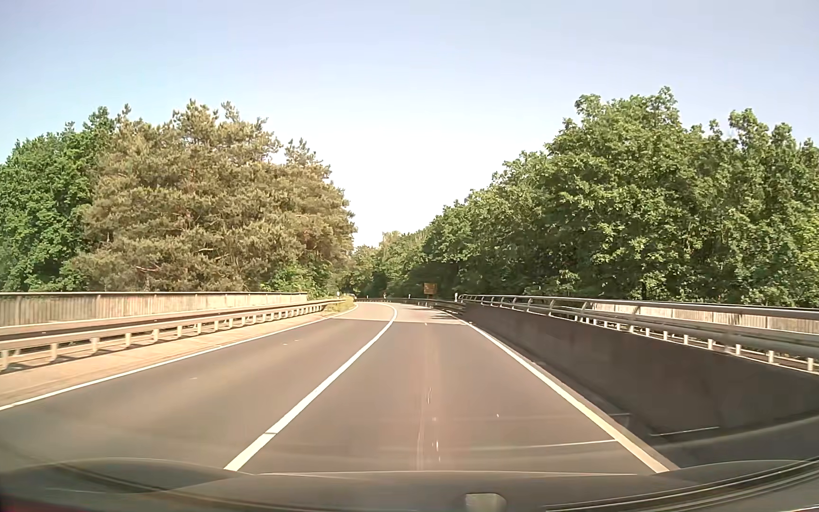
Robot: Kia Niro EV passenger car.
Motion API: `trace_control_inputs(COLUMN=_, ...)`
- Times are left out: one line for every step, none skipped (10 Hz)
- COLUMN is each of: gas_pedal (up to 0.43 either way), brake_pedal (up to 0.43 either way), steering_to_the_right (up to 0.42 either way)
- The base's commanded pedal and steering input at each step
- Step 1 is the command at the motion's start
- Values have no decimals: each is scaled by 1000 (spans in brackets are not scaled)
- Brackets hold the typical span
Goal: Follow the waypoints while adhering to traffic rules and regulations
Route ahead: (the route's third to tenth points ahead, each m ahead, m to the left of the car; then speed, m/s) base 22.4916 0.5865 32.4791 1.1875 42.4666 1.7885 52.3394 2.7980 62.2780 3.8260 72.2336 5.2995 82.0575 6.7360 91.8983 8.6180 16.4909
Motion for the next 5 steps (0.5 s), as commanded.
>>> trace_control_inputs(gas_pedal=0, brake_pedal=30, steering_to_the_right=-8)
trace_control_inputs(gas_pedal=0, brake_pedal=30, steering_to_the_right=-7)
trace_control_inputs(gas_pedal=0, brake_pedal=30, steering_to_the_right=-8)
trace_control_inputs(gas_pedal=0, brake_pedal=30, steering_to_the_right=-8)
trace_control_inputs(gas_pedal=0, brake_pedal=30, steering_to_the_right=-8)
